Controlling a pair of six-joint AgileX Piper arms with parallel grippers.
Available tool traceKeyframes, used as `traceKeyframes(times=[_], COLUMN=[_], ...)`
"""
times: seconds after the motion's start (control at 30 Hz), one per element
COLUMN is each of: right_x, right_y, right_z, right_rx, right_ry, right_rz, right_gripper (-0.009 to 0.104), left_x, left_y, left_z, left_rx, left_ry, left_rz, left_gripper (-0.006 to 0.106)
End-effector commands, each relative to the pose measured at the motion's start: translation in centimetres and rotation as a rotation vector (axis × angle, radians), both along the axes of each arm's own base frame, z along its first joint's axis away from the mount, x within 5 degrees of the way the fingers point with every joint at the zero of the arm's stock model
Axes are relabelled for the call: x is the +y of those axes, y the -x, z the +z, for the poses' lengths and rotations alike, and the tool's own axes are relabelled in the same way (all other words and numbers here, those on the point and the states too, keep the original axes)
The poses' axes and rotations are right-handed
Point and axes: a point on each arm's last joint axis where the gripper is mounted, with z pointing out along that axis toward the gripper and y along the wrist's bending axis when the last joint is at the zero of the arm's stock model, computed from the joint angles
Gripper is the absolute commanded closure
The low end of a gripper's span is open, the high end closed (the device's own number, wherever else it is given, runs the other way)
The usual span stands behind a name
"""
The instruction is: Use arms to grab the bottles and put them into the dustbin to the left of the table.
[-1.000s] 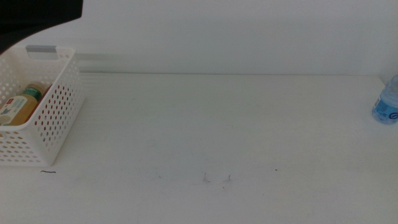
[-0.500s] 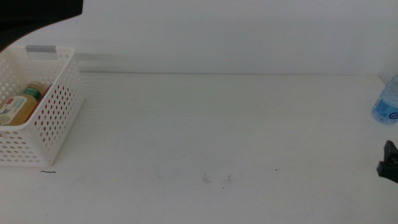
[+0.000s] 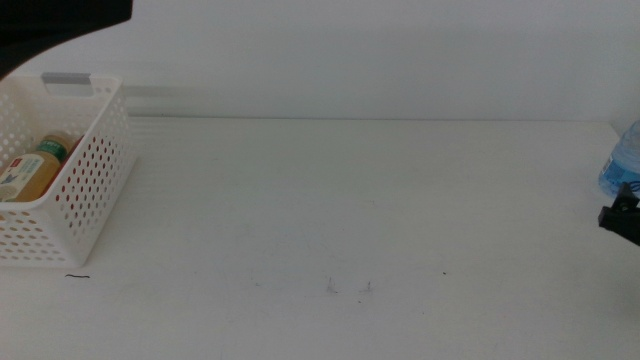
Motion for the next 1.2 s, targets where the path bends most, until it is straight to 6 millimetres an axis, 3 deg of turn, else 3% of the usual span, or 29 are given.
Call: traceKeyframes(times=[0.0,0.2,0.4,0.77,1.17], right_x=[-1.0,-2.5,-2.6,-3.2,-4.1], right_y=[-0.7,-3.0,-5.4,-8.0,-10.7], right_z=[0.0,0.6,0.1,-2.3,-2.6], right_rx=[-0.021,-0.068,-0.054,-0.035,-0.011], right_ry=[0.018,0.035,0.038,0.022,0.046], right_rz=[-0.042,-0.073,-0.001,-0.023,-0.072], right_gripper=[0.004,0.004,0.004,0.004,0.004], left_x=[-0.1,-0.1,-0.1,-0.1,-0.1], left_y=[0.1,0.1,0.1,0.1,0.1], left_z=[0.1,0.1,0.1,0.1,0.1], left_rx=[-0.003,-0.003,-0.003,-0.003,-0.003], left_ry=[0.018,0.018,0.018,0.018,0.018], left_rz=[-0.004,-0.004,-0.004,-0.004,-0.004], left_gripper=[0.007,0.007,0.007,0.007,0.007])
